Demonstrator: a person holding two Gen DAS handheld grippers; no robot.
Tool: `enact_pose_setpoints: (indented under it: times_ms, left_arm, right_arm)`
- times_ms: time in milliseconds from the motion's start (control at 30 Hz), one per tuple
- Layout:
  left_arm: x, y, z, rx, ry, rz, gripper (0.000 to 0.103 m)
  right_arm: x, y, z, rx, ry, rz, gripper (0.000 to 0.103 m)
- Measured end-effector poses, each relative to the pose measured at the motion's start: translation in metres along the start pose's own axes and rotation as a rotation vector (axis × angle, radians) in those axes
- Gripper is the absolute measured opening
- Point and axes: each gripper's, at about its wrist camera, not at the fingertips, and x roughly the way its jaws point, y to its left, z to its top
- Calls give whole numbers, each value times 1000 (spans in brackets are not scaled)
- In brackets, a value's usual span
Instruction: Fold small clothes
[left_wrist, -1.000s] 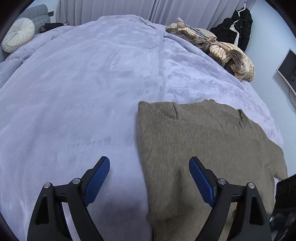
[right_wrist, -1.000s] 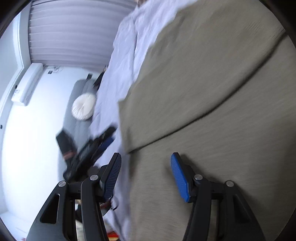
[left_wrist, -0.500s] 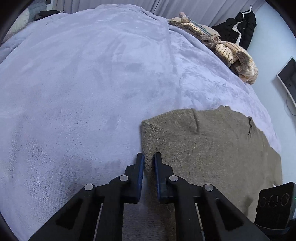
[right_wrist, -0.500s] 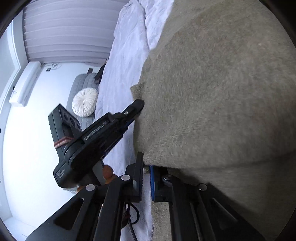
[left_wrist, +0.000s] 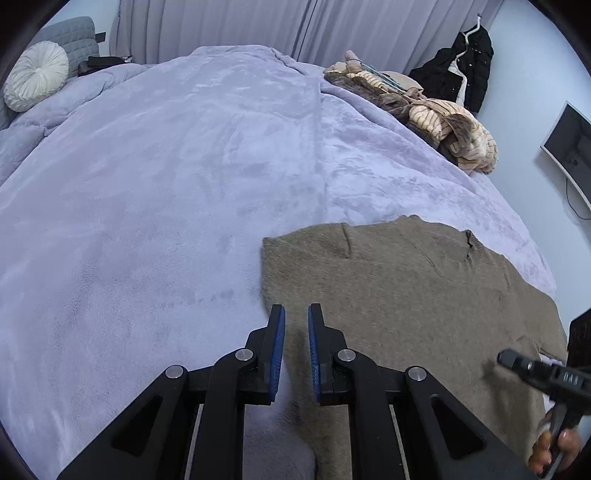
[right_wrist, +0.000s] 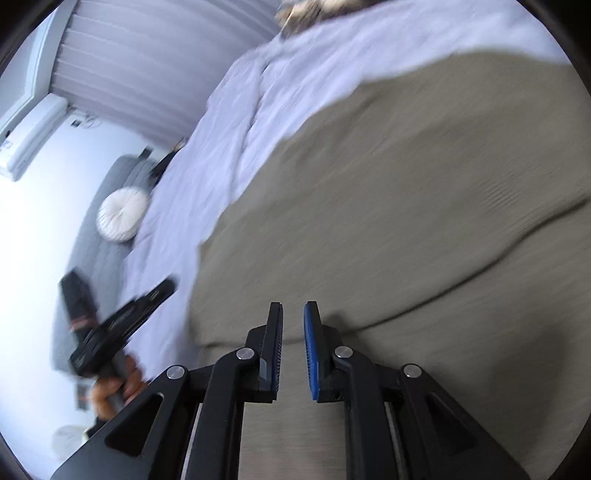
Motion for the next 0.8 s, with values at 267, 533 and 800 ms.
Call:
enact_pose_setpoints:
  times_ms: [267, 533, 800]
  left_arm:
    - [25, -15, -33, 26, 55, 94, 15]
    - [4, -24, -40, 5, 59, 145, 15]
    - [-29, -56, -78, 8, 58, 120, 15]
  right_arm:
    - [-46, -82, 35, 144, -94, -196, 22]
    - [-98, -109, -3, 149, -137, -106, 54]
    - [-104, -102, -44, 96, -165, 45, 79]
